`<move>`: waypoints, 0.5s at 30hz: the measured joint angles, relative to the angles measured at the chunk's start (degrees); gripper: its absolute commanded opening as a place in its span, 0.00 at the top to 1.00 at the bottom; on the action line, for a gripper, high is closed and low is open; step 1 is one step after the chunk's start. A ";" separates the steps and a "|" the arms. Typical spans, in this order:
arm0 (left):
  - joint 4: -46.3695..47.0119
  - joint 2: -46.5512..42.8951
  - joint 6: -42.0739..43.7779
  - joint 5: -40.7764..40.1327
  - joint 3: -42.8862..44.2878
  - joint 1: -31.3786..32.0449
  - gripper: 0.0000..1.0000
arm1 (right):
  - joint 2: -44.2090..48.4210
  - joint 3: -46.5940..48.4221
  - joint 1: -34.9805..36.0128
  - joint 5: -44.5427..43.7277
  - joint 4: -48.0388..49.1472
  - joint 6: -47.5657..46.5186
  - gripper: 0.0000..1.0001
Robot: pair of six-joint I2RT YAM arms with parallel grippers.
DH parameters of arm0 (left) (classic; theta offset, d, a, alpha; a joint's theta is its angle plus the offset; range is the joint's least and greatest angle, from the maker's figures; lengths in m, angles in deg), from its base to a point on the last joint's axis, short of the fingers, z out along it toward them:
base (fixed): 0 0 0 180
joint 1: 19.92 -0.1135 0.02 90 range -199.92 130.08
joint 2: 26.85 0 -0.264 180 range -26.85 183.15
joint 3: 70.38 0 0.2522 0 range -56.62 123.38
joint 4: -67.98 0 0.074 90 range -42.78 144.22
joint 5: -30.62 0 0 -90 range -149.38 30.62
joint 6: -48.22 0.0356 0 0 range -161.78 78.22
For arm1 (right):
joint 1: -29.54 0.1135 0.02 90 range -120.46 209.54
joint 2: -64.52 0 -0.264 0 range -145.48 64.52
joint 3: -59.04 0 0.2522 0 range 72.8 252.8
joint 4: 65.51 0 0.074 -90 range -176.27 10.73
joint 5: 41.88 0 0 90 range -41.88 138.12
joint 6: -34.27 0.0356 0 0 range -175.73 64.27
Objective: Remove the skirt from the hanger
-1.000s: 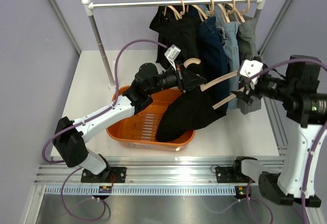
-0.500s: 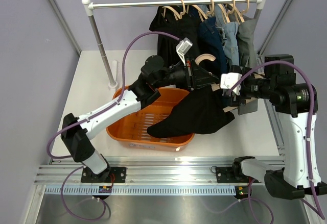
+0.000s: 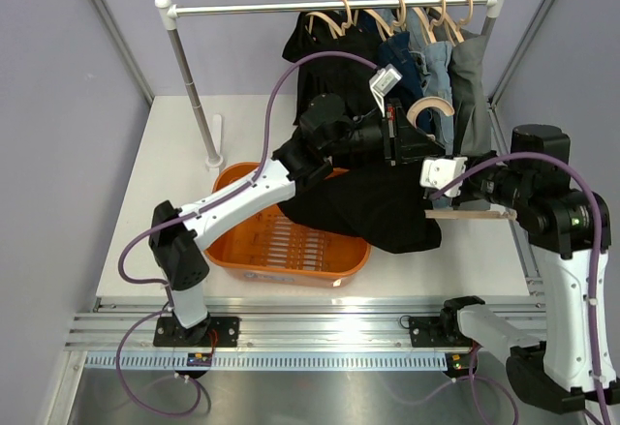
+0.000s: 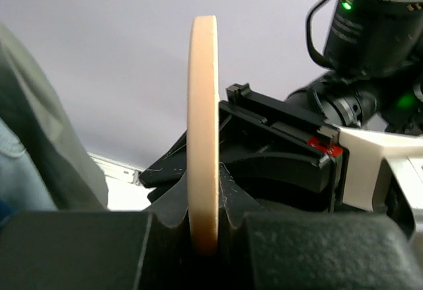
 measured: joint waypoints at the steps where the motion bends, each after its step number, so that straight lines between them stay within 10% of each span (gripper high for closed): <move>1: 0.11 0.50 -0.22 0.15 0.50 0.15 1.00 | 0.90 -0.50 0.00 -1.09 0.50 -0.02 0.90; 15: -1.57 3.65 1.84 0.15 3.69 2.32 0.77 | 7.74 -6.23 -9.66 -0.13 0.11 -5.09 1.00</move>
